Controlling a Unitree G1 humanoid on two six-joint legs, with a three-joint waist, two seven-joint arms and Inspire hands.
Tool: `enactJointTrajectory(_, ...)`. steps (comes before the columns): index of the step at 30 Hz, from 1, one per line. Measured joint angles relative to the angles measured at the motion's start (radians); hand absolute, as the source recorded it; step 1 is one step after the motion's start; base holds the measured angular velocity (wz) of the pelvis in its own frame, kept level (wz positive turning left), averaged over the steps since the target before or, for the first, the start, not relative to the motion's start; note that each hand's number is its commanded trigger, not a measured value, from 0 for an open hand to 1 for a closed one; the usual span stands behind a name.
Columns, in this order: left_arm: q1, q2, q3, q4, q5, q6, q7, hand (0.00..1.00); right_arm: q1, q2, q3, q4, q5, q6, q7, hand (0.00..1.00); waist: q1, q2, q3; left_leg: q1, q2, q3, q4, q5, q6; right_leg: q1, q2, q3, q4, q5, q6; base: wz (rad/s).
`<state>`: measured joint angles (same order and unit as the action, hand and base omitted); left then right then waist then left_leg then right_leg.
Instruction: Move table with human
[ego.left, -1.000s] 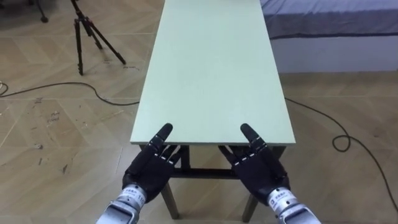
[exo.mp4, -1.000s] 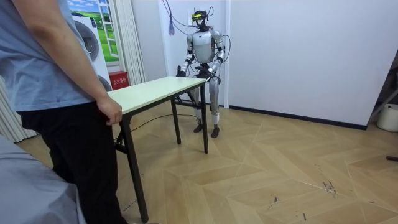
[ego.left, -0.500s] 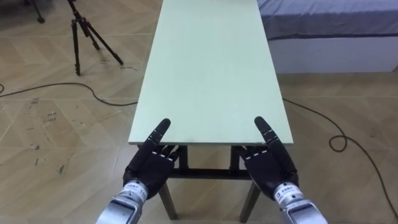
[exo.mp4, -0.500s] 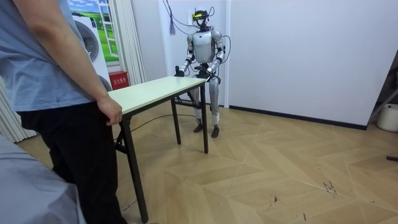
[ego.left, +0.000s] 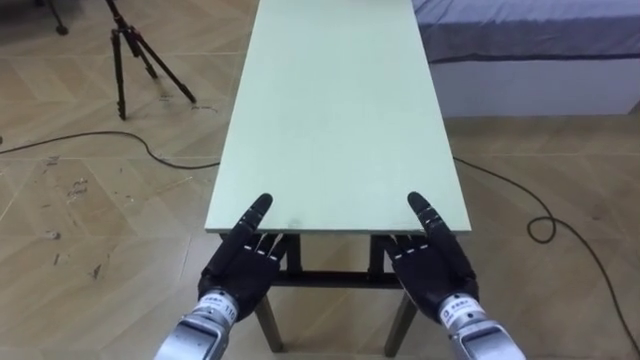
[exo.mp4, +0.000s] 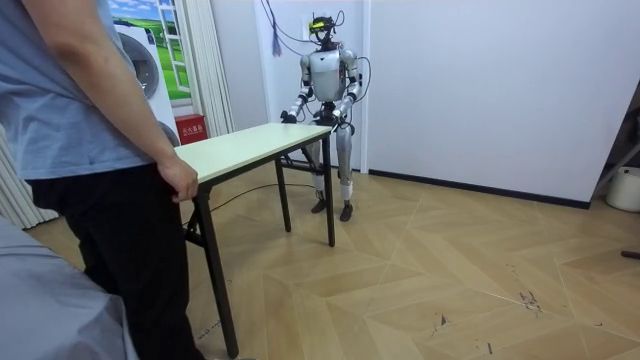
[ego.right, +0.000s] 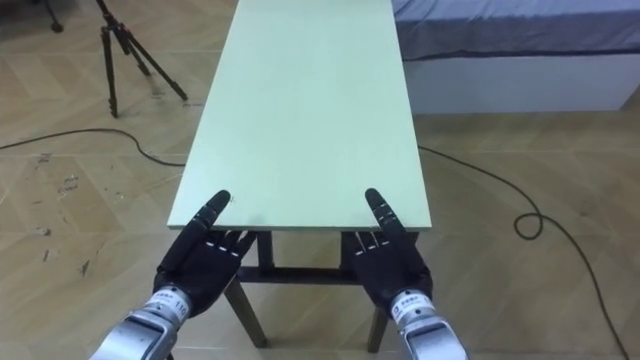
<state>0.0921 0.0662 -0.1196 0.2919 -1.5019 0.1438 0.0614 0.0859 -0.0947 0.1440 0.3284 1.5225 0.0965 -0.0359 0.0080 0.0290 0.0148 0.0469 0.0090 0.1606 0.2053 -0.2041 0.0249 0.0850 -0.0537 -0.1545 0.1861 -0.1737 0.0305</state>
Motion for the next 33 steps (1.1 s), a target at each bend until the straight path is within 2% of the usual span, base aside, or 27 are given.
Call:
enactJointTrajectory(5, 0.013, -0.009, 0.0, 0.003, 0.001, -0.003, 0.076, 1.0, 0.01, 0.001, 0.014, 0.0, -0.06, -0.002, -0.017, 1.0, 0.0, -0.003, 0.0013, 0.008, -0.001, -0.001, -0.006, 0.0, 0.0, -0.002, 0.0, 0.012, 0.0, 0.0, 0.0, -0.07)
enactJointTrajectory(26, 0.03, -0.01, -0.002, 0.0, 0.008, -0.007, 0.076, 1.0, 0.018, 0.012, 0.021, 0.001, -0.107, -0.017, -0.017, 1.0, 0.0, -0.011, 0.0037, 0.029, -0.003, -0.003, -0.025, 0.0, 0.0, 0.004, -0.001, 0.017, -0.002, 0.0, 0.0, -0.03)
enactJointTrajectory(29, 0.03, -0.01, -0.002, 0.0, 0.003, -0.007, 0.076, 1.0, 0.015, 0.012, 0.021, 0.0, -0.111, -0.021, -0.007, 1.0, -0.003, -0.014, 0.0059, 0.032, -0.003, -0.003, -0.025, 0.0, 0.0, 0.008, 0.0, 0.016, -0.002, 0.0, 0.0, 0.0)
enactJointTrajectory(33, 0.03, -0.01, -0.002, -0.023, 0.002, -0.021, 0.062, 1.0, 0.015, 0.013, 0.023, -0.027, -0.109, -0.026, 0.002, 1.0, 0.0, -0.016, 0.006, 0.033, -0.003, -0.002, -0.024, 0.0, 0.0, 0.01, 0.0, 0.015, -0.002, 0.0, 0.0, 0.0)
